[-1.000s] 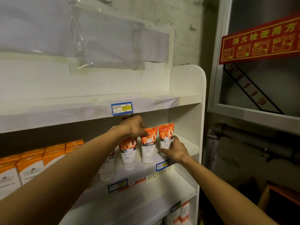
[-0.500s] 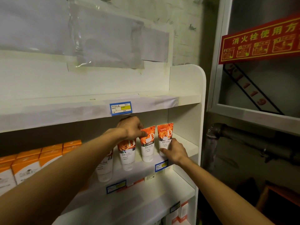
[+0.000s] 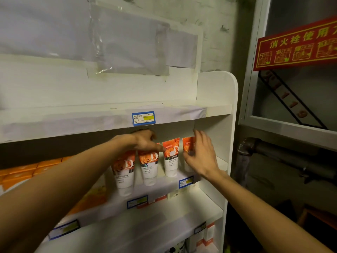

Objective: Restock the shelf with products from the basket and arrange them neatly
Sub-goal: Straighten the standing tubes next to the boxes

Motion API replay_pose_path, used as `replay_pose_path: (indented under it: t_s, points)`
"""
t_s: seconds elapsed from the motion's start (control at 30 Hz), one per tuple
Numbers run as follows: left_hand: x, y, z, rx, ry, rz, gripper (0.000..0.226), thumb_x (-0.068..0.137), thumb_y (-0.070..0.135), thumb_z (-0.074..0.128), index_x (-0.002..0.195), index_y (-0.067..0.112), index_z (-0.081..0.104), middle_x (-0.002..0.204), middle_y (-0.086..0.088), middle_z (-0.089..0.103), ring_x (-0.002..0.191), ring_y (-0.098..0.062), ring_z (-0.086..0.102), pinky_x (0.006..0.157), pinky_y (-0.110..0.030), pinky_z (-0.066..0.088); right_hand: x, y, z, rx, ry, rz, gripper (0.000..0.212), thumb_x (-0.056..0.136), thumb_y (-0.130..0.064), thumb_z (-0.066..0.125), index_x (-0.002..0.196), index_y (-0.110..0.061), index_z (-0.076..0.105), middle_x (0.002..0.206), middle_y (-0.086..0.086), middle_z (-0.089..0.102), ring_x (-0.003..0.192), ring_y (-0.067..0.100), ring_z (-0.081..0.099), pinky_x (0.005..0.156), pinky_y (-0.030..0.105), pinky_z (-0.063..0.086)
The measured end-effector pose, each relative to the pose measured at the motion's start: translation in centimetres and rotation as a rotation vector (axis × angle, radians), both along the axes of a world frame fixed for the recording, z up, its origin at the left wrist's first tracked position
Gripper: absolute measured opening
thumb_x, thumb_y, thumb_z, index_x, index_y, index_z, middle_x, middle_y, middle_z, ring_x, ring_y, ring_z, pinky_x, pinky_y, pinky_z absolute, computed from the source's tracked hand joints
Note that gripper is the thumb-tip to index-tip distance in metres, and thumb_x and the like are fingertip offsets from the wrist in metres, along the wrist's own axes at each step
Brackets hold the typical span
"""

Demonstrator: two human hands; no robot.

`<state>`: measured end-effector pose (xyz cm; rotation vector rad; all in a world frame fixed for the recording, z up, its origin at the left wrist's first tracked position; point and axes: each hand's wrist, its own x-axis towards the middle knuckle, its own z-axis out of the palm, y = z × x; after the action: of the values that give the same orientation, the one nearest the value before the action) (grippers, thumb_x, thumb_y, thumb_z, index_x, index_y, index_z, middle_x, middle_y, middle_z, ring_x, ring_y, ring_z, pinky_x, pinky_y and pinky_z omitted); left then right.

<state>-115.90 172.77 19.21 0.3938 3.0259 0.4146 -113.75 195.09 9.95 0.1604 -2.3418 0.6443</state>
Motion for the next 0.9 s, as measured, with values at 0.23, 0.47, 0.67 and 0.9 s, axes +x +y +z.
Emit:
replay_pose_path:
  t_s: [0.23, 0.47, 0.67, 0.9]
  points:
    - [1.5, -2.0, 0.2, -0.069, -0.086, 0.031, 0.061, 0.068, 0.054, 0.085, 0.114, 0.02, 0.066, 0.106, -0.001, 0.073, 0.09, -0.02, 0.071, 0.089, -0.041, 0.058, -0.3, -3.6, 4.5, 0.608, -0.135, 0.169, 0.083, 0.075, -0.057, 0.066, 0.146, -0.024, 0.039, 0.151, 0.005, 0.04, 0.148, 0.028, 0.02, 0.12, 0.053, 0.012]
    - [1.2, -1.9, -0.6, -0.073, -0.089, 0.001, 0.05, 0.078, 0.037, 0.083, 0.12, 0.015, 0.067, 0.112, -0.003, 0.072, 0.096, -0.022, 0.07, 0.092, -0.04, 0.057, -0.8, -5.0, 5.6, 0.626, -0.296, 0.176, 0.056, 0.081, -0.047, 0.07, 0.128, -0.024, 0.051, 0.123, 0.003, 0.059, 0.117, 0.026, 0.055, 0.115, 0.052, 0.026]
    - [1.1, -1.9, -1.0, -0.034, -0.029, -0.049, 0.037, 0.08, 0.037, 0.081, 0.109, 0.015, 0.072, 0.102, -0.002, 0.075, 0.09, -0.018, 0.072, 0.087, -0.037, 0.058, -0.6, -4.8, 5.4, 0.642, -0.261, 0.173, 0.05, 0.084, -0.041, 0.07, 0.126, -0.023, 0.051, 0.123, 0.005, 0.06, 0.117, 0.028, 0.053, 0.109, 0.049, 0.033]
    - [0.6, -2.2, -1.3, 0.01, -0.041, -0.063, 0.036, 0.08, 0.036, 0.081, 0.108, 0.015, 0.073, 0.103, -0.002, 0.075, 0.091, -0.018, 0.072, 0.088, -0.039, 0.059, -0.6, -5.2, 7.5, 0.632, -0.445, 0.177, 0.036, 0.088, -0.038, 0.066, 0.12, -0.024, 0.056, 0.115, 0.003, 0.064, 0.114, 0.027, 0.057, 0.111, 0.057, 0.025]
